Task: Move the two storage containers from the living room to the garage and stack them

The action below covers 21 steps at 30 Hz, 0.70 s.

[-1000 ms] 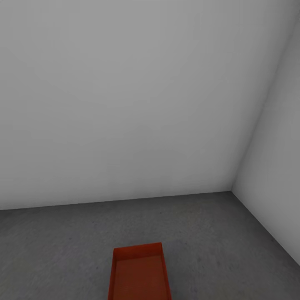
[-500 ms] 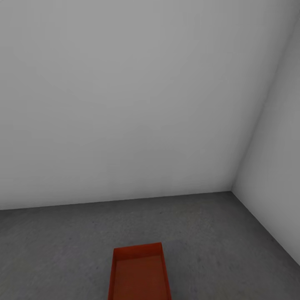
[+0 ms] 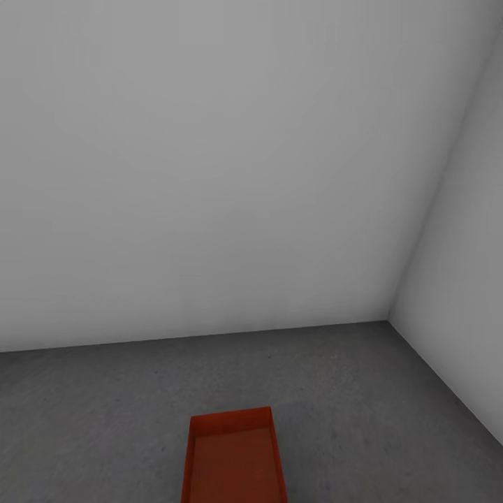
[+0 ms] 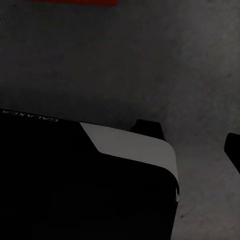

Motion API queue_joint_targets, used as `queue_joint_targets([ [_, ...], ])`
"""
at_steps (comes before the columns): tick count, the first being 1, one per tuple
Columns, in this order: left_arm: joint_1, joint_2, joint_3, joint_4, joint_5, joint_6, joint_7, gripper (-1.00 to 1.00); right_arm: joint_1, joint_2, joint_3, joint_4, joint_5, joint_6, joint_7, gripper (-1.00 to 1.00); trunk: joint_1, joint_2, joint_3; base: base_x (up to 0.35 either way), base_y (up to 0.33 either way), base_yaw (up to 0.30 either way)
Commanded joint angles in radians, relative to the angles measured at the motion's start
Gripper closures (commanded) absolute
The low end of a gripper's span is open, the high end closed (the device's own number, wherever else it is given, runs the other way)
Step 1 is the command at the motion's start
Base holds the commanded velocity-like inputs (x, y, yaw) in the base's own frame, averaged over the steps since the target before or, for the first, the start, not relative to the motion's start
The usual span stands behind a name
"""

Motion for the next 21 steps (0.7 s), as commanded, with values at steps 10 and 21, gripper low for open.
queue_joint_targets([
  [10,0.013,0.0,0.0,0.002,0.013,0.013,0.001,-1.0,-0.001,0.001,0.008,0.003,-0.009,-0.005,0.0,-1.0,0.0,-0.001,-0.001,0.0,0.0,0.0],
  [21,0.034,0.004,0.0,0.002,0.013,0.013,0.009,-1.0,-0.001,0.002,0.008,0.003,-0.009,-0.004,-0.003,-1.0,0.0,-0.001,-0.001,0.0,0.0,0.0],
])
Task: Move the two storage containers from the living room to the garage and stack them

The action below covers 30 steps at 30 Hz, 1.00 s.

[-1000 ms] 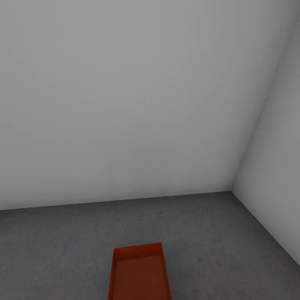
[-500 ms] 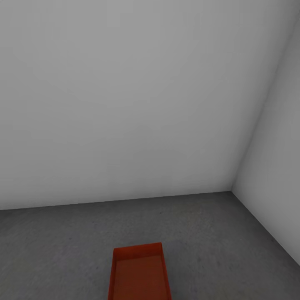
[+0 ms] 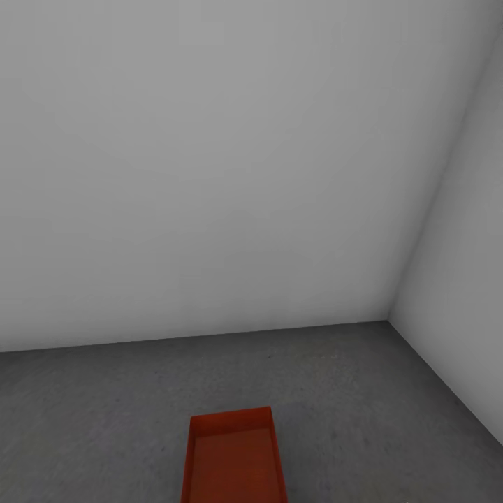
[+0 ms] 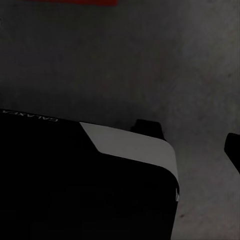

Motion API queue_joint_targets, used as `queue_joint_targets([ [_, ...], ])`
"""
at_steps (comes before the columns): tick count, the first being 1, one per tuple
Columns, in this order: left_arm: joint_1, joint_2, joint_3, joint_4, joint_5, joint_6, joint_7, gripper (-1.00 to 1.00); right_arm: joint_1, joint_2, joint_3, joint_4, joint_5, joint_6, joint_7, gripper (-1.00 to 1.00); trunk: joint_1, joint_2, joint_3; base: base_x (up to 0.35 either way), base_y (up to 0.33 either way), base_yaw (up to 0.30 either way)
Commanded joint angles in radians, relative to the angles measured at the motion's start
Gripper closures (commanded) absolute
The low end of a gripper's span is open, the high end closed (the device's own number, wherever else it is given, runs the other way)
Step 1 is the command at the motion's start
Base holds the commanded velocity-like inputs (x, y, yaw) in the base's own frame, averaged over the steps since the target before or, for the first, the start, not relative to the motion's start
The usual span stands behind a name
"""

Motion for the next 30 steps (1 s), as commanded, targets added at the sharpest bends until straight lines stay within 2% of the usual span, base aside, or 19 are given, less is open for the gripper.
queue_joint_targets([
  [1,0.002,0.001,0.0,0.0,0.009,0.002,0.001,-1.0,-0.001,0.001,0.008,0.003,-0.009,-0.005,-0.002,-1.0,0.0,-0.001,-0.001,-0.053,0.0,0.0],
  [11,0.004,0.001,0.0,0.0,0.009,0.004,0.005,-1.0,-0.001,0.001,0.008,0.003,-0.009,-0.006,-0.009,-1.0,0.0,-0.001,-0.001,-0.233,0.0,0.0],
  [19,0.01,0.001,0.0,0.0,0.009,0.004,0.003,-1.0,-0.001,0.001,0.008,0.003,-0.011,-0.008,-0.011,-1.0,0.0,-0.001,-0.001,-0.04,0.0,-0.008],
  [30,0.016,0.001,0.0,0.0,0.009,0.001,0.0,-1.0,-0.001,0.001,0.008,0.003,-0.012,-0.002,-0.013,-1.0,0.0,-0.001,-0.001,-0.002,0.0,-0.214],
])
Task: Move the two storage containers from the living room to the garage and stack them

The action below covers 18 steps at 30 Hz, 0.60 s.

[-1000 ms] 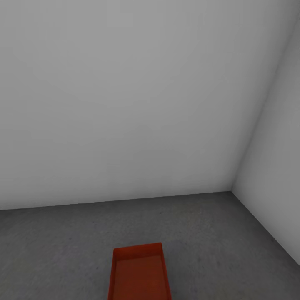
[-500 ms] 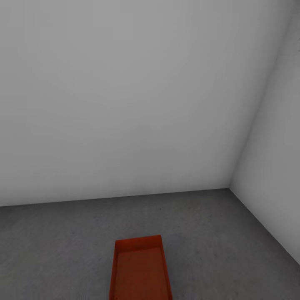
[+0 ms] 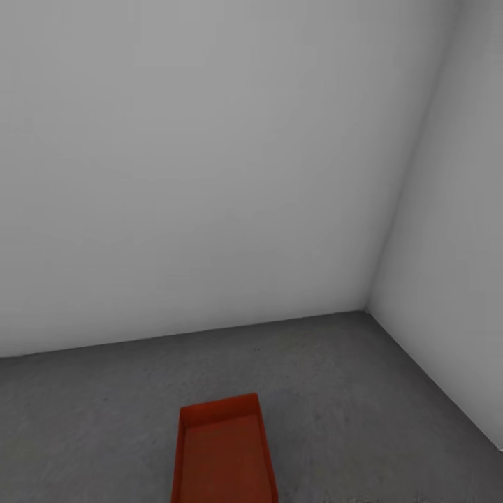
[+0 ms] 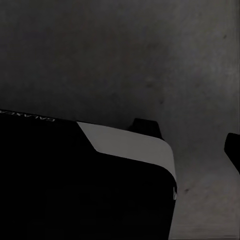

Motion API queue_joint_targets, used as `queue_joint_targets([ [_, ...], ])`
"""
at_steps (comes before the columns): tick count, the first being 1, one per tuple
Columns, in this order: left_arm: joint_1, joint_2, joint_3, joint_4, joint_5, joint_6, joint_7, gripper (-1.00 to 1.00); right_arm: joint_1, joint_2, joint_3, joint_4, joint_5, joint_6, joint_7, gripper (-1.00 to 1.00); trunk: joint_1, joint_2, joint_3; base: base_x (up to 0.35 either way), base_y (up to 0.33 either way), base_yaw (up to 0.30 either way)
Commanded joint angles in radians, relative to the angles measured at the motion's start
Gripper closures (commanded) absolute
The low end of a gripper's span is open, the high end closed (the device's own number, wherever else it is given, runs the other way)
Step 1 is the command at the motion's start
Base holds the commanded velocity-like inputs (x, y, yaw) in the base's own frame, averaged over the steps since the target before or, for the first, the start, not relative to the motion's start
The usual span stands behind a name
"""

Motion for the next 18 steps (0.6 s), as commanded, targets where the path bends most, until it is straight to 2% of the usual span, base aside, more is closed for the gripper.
queue_joint_targets([
  [1,0.002,0.0,0.0,0.0,0.009,0.001,0.0,-1.0,-0.001,0.001,0.008,0.003,-0.009,-0.005,-0.001,-1.0,0.0,-0.001,-0.001,0.0,0.0,-0.254],
  [7,0.053,-0.004,0.0,0.0,0.008,-0.009,-0.02,-1.0,-0.001,0.0,0.007,0.003,-0.017,-0.005,-0.001,-1.0,0.0,-0.001,-0.001,0.0,0.0,-0.273],
  [10,0.074,-0.003,0.0,0.0,0.01,-0.011,-0.087,-1.0,-0.001,-0.001,0.007,0.004,-0.02,-0.006,0.0,-1.0,0.0,-0.001,-0.001,0.0,0.0,-0.288],
  [12,0.087,-0.003,0.0,0.0,0.009,-0.011,-0.092,-1.0,-0.001,-0.001,0.007,0.004,-0.02,-0.006,0.001,-1.0,0.0,-0.001,-0.001,0.0,0.0,-0.264],
  [18,0.13,-0.004,0.0,0.0,0.009,-0.021,-0.098,-1.0,0.0,-0.002,0.007,0.004,-0.019,-0.007,0.003,-1.0,0.0,-0.001,-0.001,0.0,0.0,-0.085],
])
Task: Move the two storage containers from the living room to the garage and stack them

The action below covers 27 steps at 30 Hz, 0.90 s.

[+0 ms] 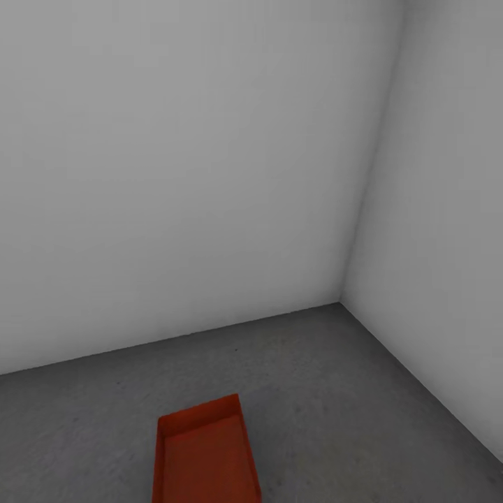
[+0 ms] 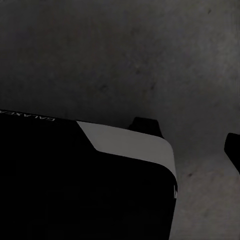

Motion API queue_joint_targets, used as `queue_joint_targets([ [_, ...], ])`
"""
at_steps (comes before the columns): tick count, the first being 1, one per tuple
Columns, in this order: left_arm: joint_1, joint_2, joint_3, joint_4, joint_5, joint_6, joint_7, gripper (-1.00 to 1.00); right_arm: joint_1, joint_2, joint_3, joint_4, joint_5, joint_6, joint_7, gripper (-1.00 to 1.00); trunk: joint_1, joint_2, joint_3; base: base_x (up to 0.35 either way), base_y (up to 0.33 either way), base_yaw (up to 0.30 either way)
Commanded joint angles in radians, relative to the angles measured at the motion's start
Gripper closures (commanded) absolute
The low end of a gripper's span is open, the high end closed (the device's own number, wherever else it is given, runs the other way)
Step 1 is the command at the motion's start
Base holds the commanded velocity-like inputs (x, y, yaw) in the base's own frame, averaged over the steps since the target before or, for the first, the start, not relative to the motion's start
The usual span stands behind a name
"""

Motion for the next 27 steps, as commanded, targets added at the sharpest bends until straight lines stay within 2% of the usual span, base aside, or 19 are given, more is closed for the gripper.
queue_joint_targets([
  [1,0.008,0.0,0.0,0.0,0.009,-0.013,0.0,-1.0,-0.001,-0.002,0.009,0.003,-0.009,-0.004,0.0,-1.0,0.0,-0.001,-0.001,0.0,0.0,-0.018],
  [5,0.025,-0.001,0.0,0.0,0.01,-0.049,0.0,-1.0,0.013,-0.031,0.009,0.003,-0.009,-0.01,0.006,-1.0,0.0,-0.001,-0.001,0.0,0.0,-0.033],
  [9,0.028,0.001,0.0,0.0,0.012,-0.053,0.001,-1.0,0.02,-0.04,0.009,0.003,-0.01,-0.013,0.007,-1.0,0.0,-0.001,-0.001,0.0,0.0,-0.18],
  [27,0.03,-0.007,0.0,0.0,0.011,-0.055,0.001,-1.0,0.022,-0.042,0.009,0.003,-0.01,-0.005,0.008,-1.0,0.0,-0.001,-0.001,0.0,0.0,-0.259],
])
